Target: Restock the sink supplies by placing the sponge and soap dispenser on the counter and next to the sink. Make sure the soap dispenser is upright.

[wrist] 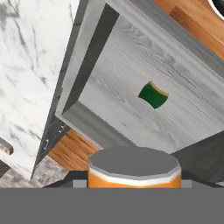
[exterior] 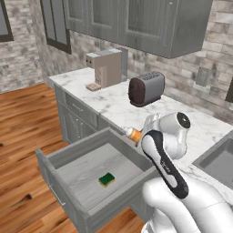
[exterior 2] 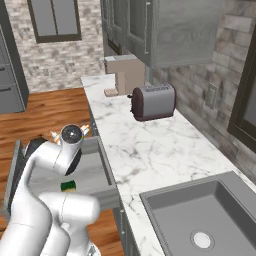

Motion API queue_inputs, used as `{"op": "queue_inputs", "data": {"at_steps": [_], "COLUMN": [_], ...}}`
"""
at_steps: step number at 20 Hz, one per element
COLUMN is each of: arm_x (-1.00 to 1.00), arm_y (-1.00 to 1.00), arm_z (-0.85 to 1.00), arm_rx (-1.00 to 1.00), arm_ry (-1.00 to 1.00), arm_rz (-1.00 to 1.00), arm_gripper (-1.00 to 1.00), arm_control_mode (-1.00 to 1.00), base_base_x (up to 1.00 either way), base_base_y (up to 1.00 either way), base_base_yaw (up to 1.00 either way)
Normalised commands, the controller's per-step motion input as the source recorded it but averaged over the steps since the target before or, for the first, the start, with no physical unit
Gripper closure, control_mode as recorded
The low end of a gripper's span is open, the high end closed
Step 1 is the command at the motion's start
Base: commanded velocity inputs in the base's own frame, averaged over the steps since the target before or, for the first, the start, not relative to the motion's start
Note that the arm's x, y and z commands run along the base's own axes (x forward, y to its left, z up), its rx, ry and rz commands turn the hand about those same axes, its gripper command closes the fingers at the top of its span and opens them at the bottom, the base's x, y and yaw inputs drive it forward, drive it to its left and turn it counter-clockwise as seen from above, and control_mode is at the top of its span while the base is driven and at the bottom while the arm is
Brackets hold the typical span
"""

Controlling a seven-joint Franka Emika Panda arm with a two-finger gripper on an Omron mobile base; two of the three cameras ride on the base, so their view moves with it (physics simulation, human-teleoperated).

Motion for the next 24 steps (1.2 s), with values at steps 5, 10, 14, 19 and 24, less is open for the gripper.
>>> {"op": "queue_inputs", "data": {"at_steps": [5, 10, 14, 19, 24], "arm_x": [0.00, 0.00, 0.00, 0.04, 0.03], "arm_y": [-1.00, -1.00, -0.97, -0.87, -0.90], "arm_z": [0.29, 0.09, 0.04, 0.08, 0.11], "arm_rx": [0.45, 0.43, 0.25, 0.04, 0.00], "arm_ry": [0.09, 0.00, 0.00, 0.04, 0.03], "arm_rz": [-0.11, -0.04, 0.00, 0.00, 0.00], "arm_gripper": [1.00, 1.00, 1.00, 1.00, 1.00], "arm_control_mode": [-1.00, -1.00, -1.00, -1.00, -1.00], "base_base_x": [0.00, 0.00, 0.00, 0.00, 0.00], "base_base_y": [0.00, 0.00, 0.00, 0.00, 0.00], "base_base_yaw": [0.00, 0.00, 0.00, 0.00, 0.00]}}
